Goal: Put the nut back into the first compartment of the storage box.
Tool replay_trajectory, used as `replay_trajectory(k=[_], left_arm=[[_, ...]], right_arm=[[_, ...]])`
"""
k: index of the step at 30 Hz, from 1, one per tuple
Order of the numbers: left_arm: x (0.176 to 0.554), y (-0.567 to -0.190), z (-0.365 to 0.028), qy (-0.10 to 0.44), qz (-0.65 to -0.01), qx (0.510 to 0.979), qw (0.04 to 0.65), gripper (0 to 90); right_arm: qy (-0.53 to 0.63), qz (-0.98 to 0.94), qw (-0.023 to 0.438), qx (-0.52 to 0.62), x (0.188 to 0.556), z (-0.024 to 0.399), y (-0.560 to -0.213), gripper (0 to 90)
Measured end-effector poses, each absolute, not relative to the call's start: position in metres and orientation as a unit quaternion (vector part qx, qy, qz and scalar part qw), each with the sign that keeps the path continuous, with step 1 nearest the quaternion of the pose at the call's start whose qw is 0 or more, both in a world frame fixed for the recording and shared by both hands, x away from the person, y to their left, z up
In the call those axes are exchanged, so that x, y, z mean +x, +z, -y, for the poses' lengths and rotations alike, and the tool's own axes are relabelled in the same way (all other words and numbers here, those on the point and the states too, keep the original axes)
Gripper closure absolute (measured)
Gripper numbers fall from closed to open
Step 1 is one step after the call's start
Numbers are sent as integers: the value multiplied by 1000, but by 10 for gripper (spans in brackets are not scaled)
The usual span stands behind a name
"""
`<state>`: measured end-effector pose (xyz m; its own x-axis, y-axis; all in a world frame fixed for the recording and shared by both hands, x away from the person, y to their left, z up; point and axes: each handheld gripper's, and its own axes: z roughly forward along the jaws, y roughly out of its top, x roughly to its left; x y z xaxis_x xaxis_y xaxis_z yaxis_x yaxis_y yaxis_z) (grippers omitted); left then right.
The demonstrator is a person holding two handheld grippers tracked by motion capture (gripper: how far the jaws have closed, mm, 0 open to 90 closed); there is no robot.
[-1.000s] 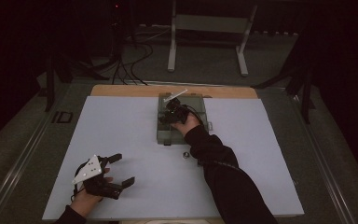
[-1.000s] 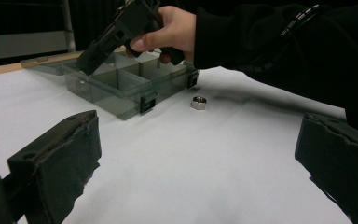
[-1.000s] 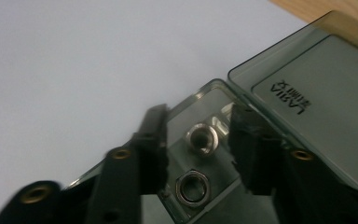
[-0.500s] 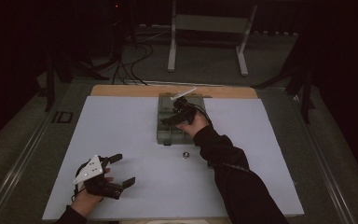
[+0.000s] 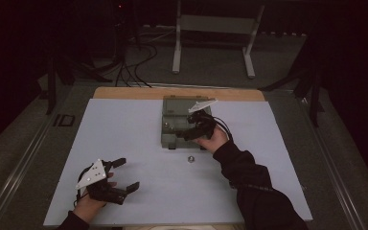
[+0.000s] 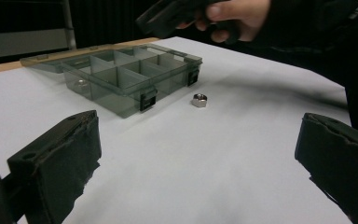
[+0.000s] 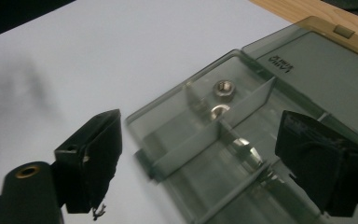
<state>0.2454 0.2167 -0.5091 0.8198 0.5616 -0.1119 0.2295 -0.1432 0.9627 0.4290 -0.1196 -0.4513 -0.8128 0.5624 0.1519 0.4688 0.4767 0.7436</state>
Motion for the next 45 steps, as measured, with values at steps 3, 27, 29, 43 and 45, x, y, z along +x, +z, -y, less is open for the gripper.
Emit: replay_trajectory(k=[3,27,29,43,45], left_arm=[[245,-509,-217,139,-266,744,597,10],[246,-509,-217,140,-267,744,597,10],[246,-509,-217,140,-267,743,597,10],[245,-509,-217,140,-267,744,597,10],[245,-509,-217,140,-267,743,597,10]], right_arm=[[417,-860,66,288,415,127,-449,169],[408,-878,70,239,350,153,-491,415],[400,-882,72,237,351,152,-496,426],[350,-903,81,238,357,147,-518,553],[347,-904,77,237,358,147,-520,564]])
